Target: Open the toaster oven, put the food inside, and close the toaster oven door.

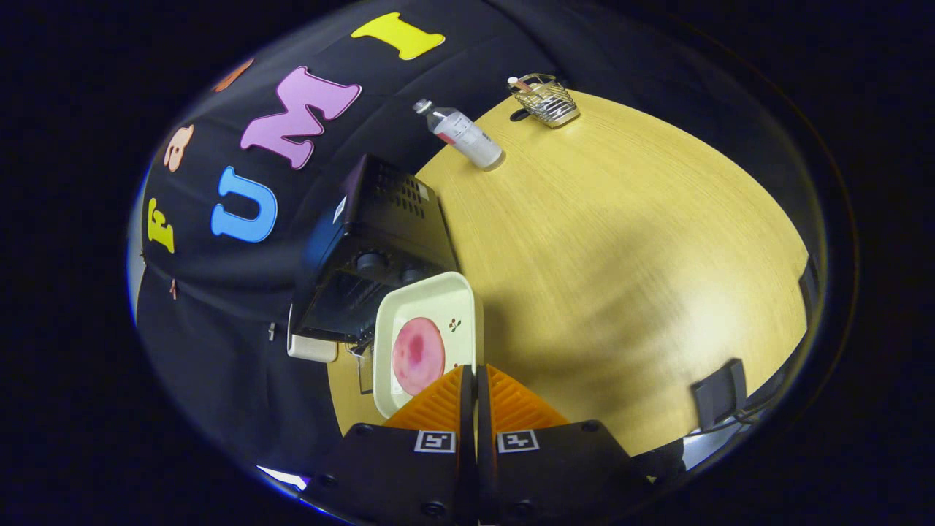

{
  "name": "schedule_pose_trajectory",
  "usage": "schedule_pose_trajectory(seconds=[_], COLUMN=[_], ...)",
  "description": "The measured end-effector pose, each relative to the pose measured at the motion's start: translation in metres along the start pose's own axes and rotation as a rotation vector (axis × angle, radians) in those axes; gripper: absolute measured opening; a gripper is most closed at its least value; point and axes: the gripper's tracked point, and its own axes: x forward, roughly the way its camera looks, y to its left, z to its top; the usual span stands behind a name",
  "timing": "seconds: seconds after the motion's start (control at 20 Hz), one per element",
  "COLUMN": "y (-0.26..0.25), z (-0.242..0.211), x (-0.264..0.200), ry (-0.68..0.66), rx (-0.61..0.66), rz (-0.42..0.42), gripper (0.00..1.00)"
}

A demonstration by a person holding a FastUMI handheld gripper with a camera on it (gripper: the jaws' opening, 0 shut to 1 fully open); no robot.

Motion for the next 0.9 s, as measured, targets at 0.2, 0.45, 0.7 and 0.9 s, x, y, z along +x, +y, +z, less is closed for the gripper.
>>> schedule_pose_trajectory(seconds=[0.2,0.45,0.7,0.9], y=[0.035,0.076,0.110,0.128], z=[-0.026,-0.057,-0.067,-0.064], x=[0.012,0.038,0.067,0.095], ry=[-0.032,-0.057,-0.091,-0.106], rx=[0.039,0.074,0.090,0.093], rz=[0.009,0.035,0.054,0.056], gripper=[0.06,0.07,0.06,0.06])
